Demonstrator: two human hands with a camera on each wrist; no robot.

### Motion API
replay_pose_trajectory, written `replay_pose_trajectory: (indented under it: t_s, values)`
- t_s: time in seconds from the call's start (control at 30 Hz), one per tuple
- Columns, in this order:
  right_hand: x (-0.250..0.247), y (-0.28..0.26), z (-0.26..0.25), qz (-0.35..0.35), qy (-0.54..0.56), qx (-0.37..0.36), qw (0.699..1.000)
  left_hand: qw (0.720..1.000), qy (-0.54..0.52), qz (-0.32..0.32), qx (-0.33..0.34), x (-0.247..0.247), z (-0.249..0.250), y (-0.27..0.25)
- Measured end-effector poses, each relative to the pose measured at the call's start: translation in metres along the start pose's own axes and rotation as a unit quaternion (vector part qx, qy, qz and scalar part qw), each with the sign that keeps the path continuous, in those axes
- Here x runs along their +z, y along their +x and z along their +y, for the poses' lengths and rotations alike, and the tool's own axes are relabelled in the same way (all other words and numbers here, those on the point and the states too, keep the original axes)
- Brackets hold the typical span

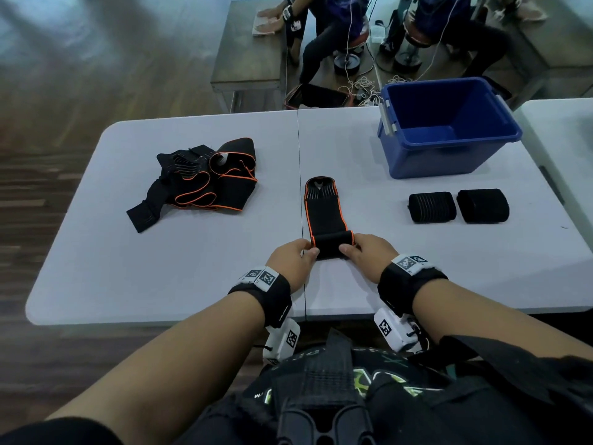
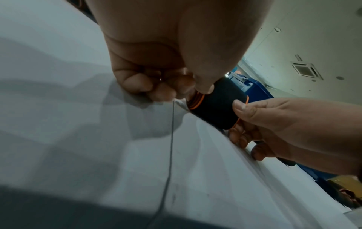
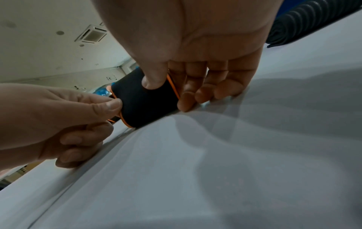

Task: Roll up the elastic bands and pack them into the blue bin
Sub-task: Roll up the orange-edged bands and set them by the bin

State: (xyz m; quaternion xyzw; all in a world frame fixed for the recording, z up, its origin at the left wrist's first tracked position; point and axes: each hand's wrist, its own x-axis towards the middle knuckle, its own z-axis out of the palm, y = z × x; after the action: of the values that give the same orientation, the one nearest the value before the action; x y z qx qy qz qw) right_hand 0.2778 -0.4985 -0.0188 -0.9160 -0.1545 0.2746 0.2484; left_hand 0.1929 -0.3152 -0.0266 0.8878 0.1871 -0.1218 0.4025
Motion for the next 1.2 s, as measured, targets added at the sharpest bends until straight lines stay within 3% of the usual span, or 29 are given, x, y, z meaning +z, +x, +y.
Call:
replay_pose_trajectory:
  t_s: [0.33,0.63,0.8,0.93,1.1,1.2]
  values:
    - [0.006,0.0,-0.003,-0.031,-0.004,0.071,0.997,0.995,0.084,-0.044,-0.043,-0.003,0.013,0.004]
    - [0.002,0.006,-0.011,-0.046,-0.039,0.112,0.992,0.992,0.126,-0.016,-0.024,-0.01,0.012,0.003]
    - [-0.002,-0.004,-0.015,0.031,0.0,0.068,0.997,0.992,0.095,0.057,0.055,-0.017,0.016,0.0]
    - [0.004,-0.005,-0.022,0.052,-0.038,0.006,0.998,0.99,0.101,0.051,0.081,-0.012,0.016,0.001]
    - [0.009,-0.006,-0.021,0.03,-0.086,-0.006,0.996,0.982,0.151,0.025,0.115,-0.006,0.005,0.003]
    - [0.01,-0.011,-0.013,0.022,-0.097,-0.027,0.995,0.981,0.164,-0.001,0.103,-0.005,-0.003,0.004]
